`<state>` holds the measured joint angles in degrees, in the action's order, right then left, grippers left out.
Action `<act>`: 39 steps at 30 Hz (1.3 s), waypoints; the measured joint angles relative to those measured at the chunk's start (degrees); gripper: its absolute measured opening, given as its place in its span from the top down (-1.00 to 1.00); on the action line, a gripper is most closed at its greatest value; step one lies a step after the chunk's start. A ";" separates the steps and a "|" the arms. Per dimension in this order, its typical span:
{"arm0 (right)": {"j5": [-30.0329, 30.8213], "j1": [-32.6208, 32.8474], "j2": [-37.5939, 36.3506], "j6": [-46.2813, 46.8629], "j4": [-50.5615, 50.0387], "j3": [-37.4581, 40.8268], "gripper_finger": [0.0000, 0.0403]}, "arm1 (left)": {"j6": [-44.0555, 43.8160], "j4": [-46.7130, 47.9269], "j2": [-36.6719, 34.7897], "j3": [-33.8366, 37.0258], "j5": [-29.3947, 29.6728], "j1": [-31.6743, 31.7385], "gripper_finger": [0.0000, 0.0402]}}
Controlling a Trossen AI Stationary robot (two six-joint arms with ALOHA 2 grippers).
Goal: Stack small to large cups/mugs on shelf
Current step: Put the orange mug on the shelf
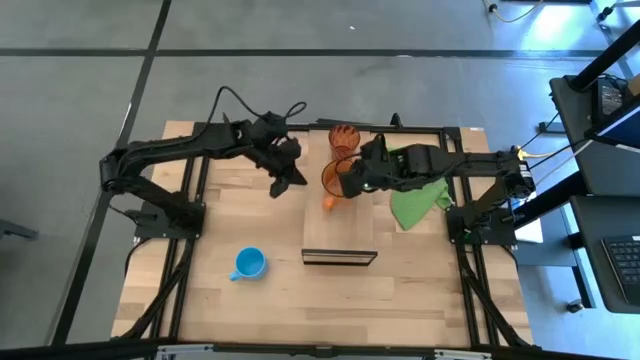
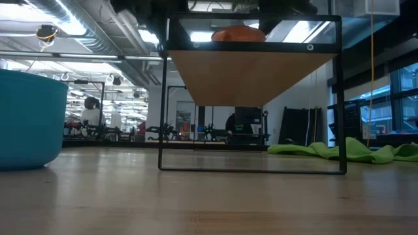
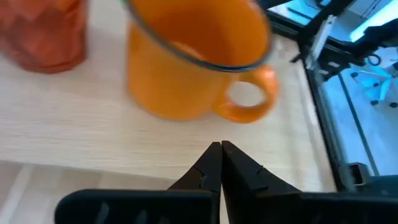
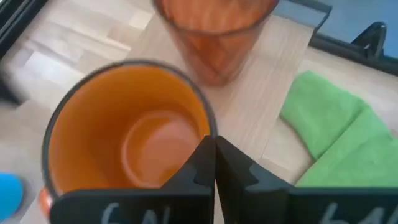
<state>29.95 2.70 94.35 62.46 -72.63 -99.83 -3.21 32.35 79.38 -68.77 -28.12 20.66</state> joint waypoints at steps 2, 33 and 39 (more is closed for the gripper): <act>0.02 -0.97 -0.06 -1.55 0.41 0.00 0.97 | -1.20 -0.43 -0.66 -0.01 0.62 -1.64 0.98; 0.44 -9.57 -1.16 0.95 -2.98 0.00 0.99 | -7.20 -16.24 5.27 -0.01 9.83 -18.61 1.00; -0.04 -9.54 -1.14 3.02 -2.29 0.01 0.99 | -7.24 -17.95 8.18 0.00 12.77 -19.01 1.00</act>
<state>29.91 -6.84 93.21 65.48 -74.91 -99.82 -10.45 14.40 87.56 -68.77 -15.36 1.65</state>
